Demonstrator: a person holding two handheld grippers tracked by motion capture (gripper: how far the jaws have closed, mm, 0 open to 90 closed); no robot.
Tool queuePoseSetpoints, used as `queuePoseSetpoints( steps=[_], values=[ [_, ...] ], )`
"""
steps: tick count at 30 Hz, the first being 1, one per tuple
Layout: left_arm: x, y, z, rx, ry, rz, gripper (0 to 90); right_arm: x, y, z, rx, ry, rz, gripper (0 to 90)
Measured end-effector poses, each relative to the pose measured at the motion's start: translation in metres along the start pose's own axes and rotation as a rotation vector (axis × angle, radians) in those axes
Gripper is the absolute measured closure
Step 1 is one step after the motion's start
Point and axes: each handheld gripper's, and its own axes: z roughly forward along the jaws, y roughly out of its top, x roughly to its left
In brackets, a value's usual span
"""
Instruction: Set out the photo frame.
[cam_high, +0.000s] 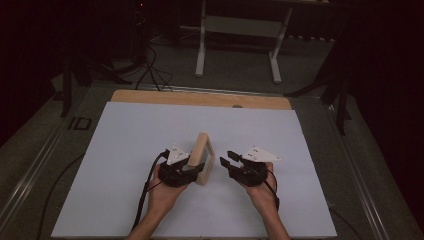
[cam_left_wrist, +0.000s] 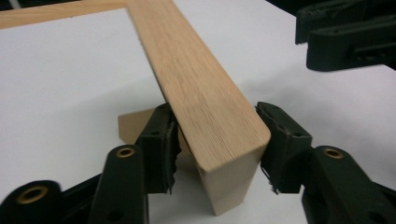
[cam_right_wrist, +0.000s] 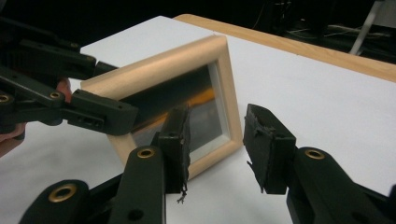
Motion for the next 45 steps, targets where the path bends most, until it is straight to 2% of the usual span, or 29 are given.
queuePoseSetpoints(
  steps=[3,7,8,16,21,24,27,33,38,41,45],
  values=[
    [-0.003,0.000,0.000,0.001,-0.011,0.025,56.0,-0.002,0.002,-0.003,-0.010,-0.008,0.009,60.3],
    [-0.004,-0.001,0.000,0.005,-0.018,0.038,59.3,-0.003,0.004,-0.004,-0.019,-0.011,0.013,60.2],
    [-0.007,-0.001,0.000,0.008,-0.016,0.064,59.7,-0.003,0.005,-0.005,-0.023,-0.013,0.015,60.1],
    [-0.010,-0.001,0.000,0.012,-0.016,0.088,60.4,-0.005,0.015,-0.007,-0.052,-0.030,0.013,60.0],
    [-0.014,-0.002,0.001,0.012,-0.017,0.124,60.5,-0.007,0.022,-0.006,-0.072,-0.039,0.011,61.3],
    [-0.016,-0.002,0.001,0.014,-0.019,0.148,60.5,-0.008,0.024,-0.002,-0.072,-0.047,0.014,64.9],
    [-0.016,-0.002,0.001,0.015,-0.020,0.154,60.5,-0.009,0.027,0.002,-0.071,-0.060,0.000,71.0],
    [-0.018,-0.003,0.000,0.014,-0.024,0.169,60.5,-0.010,0.035,0.013,-0.071,-0.079,-0.031,89.0],
    [-0.019,-0.004,-0.001,0.011,-0.036,0.184,60.5,-0.010,0.040,0.022,-0.064,-0.075,-0.041,89.7],
    [-0.020,-0.005,-0.001,0.010,-0.044,0.206,60.5,-0.008,0.042,0.029,-0.042,-0.084,-0.071,89.7],
    [-0.022,-0.005,-0.002,0.011,-0.053,0.226,60.5,-0.007,0.043,0.036,-0.019,-0.087,-0.085,89.8]
  ],
)
